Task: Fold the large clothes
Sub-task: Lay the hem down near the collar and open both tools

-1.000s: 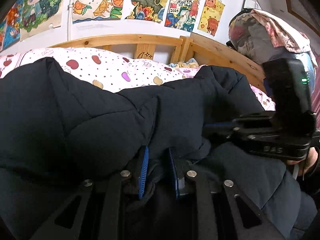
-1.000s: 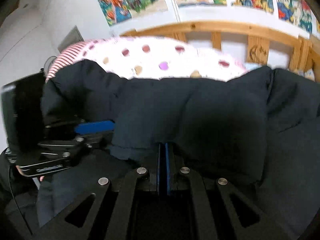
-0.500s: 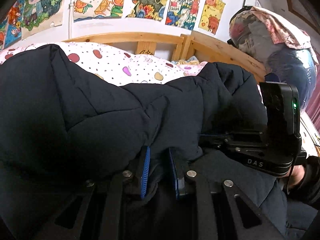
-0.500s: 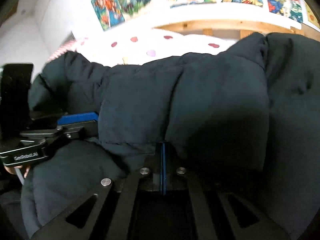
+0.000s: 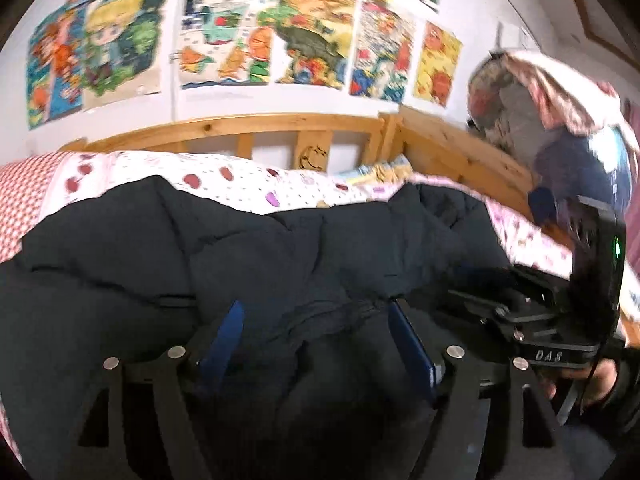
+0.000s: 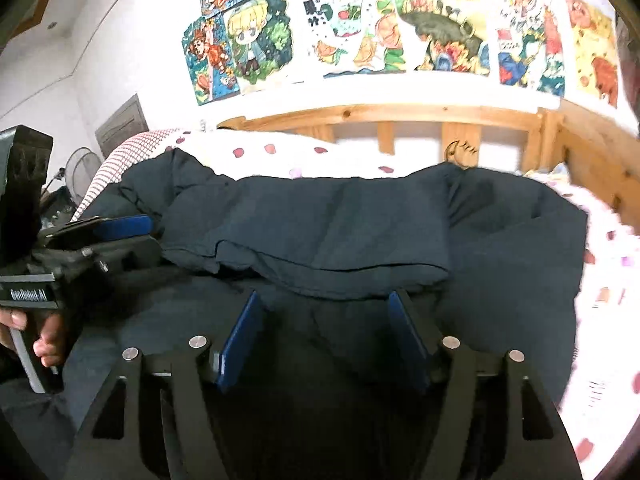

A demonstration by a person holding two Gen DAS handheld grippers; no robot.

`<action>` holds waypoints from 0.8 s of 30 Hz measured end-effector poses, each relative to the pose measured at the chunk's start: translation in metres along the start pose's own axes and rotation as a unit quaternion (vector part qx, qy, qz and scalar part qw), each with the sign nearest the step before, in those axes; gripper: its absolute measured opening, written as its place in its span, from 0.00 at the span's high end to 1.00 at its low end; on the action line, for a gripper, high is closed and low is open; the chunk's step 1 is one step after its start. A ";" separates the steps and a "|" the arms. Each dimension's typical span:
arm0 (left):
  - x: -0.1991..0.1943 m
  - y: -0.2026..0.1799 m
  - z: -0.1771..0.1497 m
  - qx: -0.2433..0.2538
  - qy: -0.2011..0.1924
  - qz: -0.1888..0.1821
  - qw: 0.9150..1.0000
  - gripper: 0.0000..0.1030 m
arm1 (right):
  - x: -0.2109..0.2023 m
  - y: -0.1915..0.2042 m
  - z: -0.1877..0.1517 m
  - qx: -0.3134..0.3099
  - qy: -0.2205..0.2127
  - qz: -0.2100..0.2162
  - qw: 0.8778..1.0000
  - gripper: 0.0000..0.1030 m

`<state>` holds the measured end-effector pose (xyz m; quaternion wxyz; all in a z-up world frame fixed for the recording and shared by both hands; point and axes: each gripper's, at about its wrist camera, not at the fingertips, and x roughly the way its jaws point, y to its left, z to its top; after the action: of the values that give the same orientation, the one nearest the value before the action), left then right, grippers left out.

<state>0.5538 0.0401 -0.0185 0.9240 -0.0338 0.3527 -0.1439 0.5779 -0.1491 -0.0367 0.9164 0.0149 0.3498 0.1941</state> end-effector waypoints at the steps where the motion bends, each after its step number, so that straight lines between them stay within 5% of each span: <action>1: -0.009 0.002 0.001 -0.015 -0.003 0.004 1.000 0.23 | -0.009 -0.002 0.002 0.004 0.000 0.002 1.000 0.41; 10: -0.083 -0.003 -0.008 -0.045 -0.022 0.051 0.997 0.01 | -0.097 0.008 0.007 -0.002 -0.039 -0.026 0.999 0.23; 15: -0.127 -0.017 -0.021 -0.027 -0.032 0.077 0.996 0.00 | -0.140 0.016 0.006 0.003 -0.058 -0.036 0.998 0.06; 24: -0.205 -0.049 -0.046 0.007 -0.051 0.090 0.995 0.00 | -0.210 0.042 -0.011 -0.017 -0.077 -0.042 0.996 0.05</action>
<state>0.3663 0.0546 0.0869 0.9501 -0.0025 0.3057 -0.0611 0.4134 -0.1887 0.0949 0.9479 -0.0005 0.2756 0.1600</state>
